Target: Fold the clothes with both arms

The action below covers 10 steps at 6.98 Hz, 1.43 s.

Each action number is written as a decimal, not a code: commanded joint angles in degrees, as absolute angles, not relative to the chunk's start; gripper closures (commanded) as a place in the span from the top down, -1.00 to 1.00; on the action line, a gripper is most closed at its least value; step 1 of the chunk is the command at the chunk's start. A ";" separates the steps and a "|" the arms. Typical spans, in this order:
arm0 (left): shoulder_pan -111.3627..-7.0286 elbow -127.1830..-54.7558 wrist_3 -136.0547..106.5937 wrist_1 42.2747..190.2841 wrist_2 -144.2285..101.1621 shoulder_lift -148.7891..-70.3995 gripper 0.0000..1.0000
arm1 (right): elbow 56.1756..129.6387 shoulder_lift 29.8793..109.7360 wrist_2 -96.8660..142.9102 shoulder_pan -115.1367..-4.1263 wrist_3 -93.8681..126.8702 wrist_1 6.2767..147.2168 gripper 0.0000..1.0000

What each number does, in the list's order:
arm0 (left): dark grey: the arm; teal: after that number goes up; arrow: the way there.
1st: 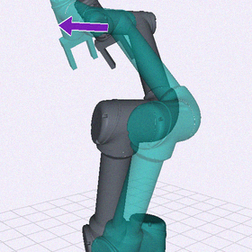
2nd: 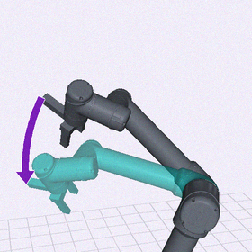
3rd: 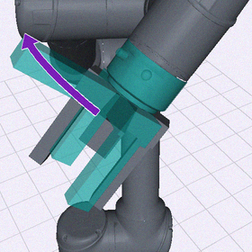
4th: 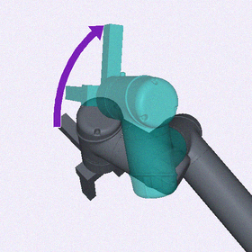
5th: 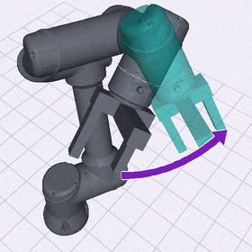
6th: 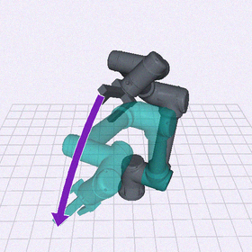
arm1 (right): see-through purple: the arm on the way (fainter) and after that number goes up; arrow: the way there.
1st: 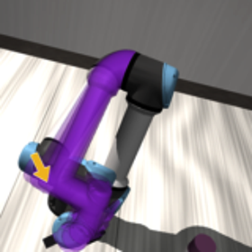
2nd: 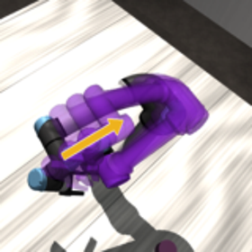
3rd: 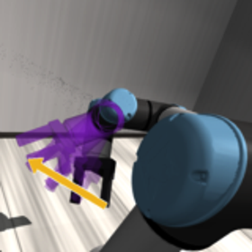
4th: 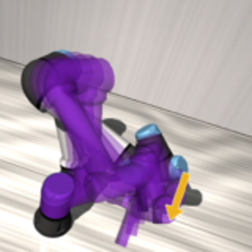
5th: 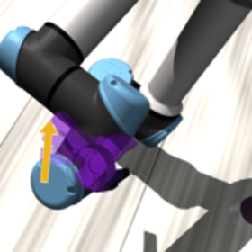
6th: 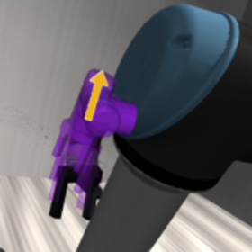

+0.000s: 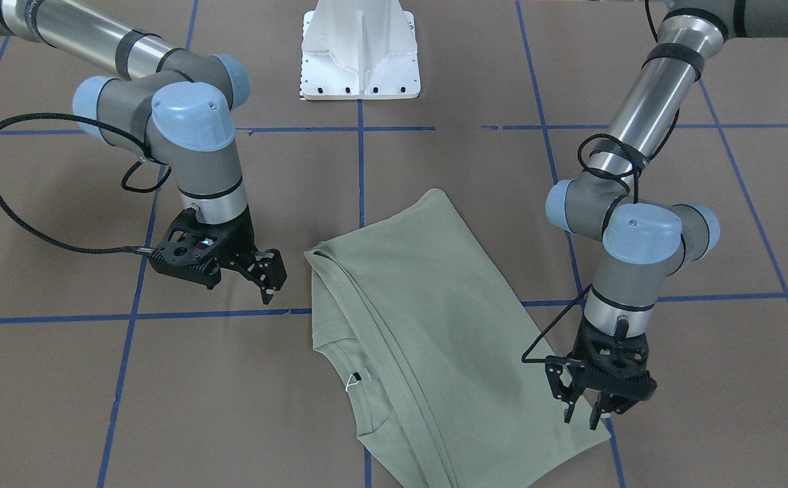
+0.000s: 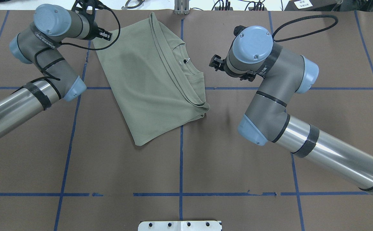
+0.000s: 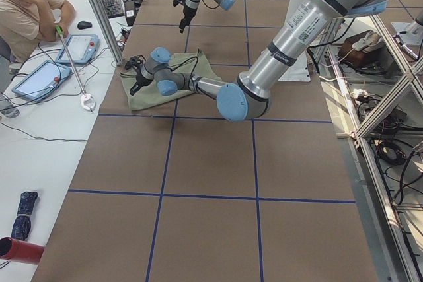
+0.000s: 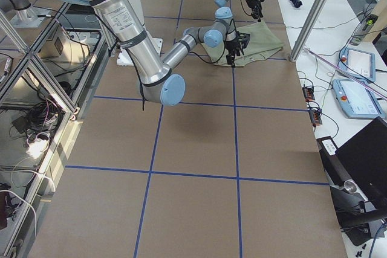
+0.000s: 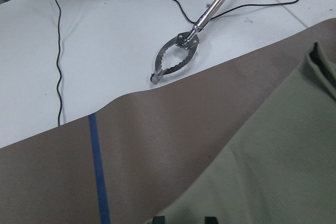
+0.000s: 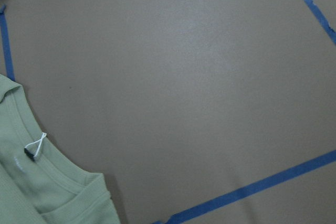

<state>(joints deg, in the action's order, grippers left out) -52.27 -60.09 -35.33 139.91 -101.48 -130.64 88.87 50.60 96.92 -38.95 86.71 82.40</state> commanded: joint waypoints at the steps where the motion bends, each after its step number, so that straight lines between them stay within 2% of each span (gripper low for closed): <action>1: -52.47 -65.55 -35.51 140.54 -105.12 -126.66 1.00 | 81.44 46.24 92.39 -36.13 95.42 76.78 0.78; 2: -52.47 -65.65 -35.59 140.89 -105.12 -126.48 1.00 | 76.60 44.93 92.03 -35.34 96.15 72.38 0.70; 3: -52.30 -65.57 -35.60 141.06 -105.12 -126.39 1.00 | 75.34 44.22 91.59 -34.37 96.15 72.42 0.67; 5: -52.12 -65.57 -35.51 141.06 -105.12 -126.04 1.00 | 74.62 44.30 90.10 -31.91 96.24 72.69 0.51; 7: -51.86 -65.30 -35.51 141.33 -105.12 -126.03 1.00 | 73.48 44.38 88.43 -30.77 95.72 72.60 0.44; 10: -51.86 -65.21 -35.51 141.42 -105.12 -125.95 1.00 | 73.39 44.56 88.33 -30.32 95.19 72.77 0.10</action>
<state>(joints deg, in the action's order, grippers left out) -51.86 -65.24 -35.51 141.34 -105.12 -125.96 73.49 44.46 88.38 -30.61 95.43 72.69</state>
